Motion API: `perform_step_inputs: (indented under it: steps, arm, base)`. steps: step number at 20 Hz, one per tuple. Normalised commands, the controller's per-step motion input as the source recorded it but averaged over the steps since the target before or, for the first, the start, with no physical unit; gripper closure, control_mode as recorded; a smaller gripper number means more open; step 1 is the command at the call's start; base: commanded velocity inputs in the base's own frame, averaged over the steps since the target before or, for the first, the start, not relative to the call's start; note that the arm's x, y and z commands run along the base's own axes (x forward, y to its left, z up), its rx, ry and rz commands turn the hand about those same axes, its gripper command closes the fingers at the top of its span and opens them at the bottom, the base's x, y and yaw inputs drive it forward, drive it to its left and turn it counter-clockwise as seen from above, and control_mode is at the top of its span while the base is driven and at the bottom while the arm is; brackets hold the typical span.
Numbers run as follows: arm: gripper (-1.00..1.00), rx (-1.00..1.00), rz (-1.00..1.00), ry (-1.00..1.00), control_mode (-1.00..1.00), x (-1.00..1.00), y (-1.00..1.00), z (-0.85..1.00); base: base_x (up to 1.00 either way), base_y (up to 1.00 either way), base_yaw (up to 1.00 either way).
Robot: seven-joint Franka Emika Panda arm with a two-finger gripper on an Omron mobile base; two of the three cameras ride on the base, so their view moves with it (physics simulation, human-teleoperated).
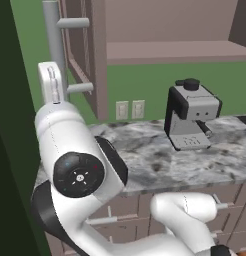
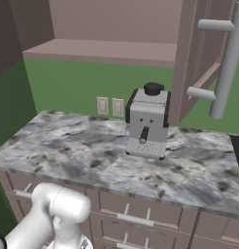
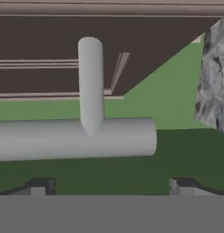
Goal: Open the cabinet. Pick the spray and place it next to the sink. Then close the cabinet.
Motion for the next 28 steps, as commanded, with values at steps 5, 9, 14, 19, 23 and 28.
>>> perform_step_inputs:
  steps: [5, 9, 14, 19, 23, 28]
  arm:
    - [-1.00, 0.00, 0.00, 0.00, -1.00, 0.28, 0.14, 0.00]
    - [-1.00, 0.00, 0.00, 0.01, -1.00, 0.17, 0.05, 0.00]
    - [-1.00, 0.00, 0.00, 0.01, -1.00, 0.21, 0.02, -0.01]
    - [-1.00, 0.00, 0.00, 0.01, -1.00, 0.15, 0.00, 0.00]
    - [-1.00, 0.05, 0.00, 0.00, -1.00, -0.06, -0.04, 0.00]
    - [-1.00, 0.06, -0.02, 0.00, -1.00, -0.14, -0.13, 0.01]
  base:
    - [0.00, 0.00, 0.00]
    - [0.00, 0.00, 0.00]
    - [0.00, 0.00, 0.00]
    - [0.00, 0.00, 0.00]
    - [0.00, 0.00, 0.00]
    - [0.00, 0.00, 0.00]
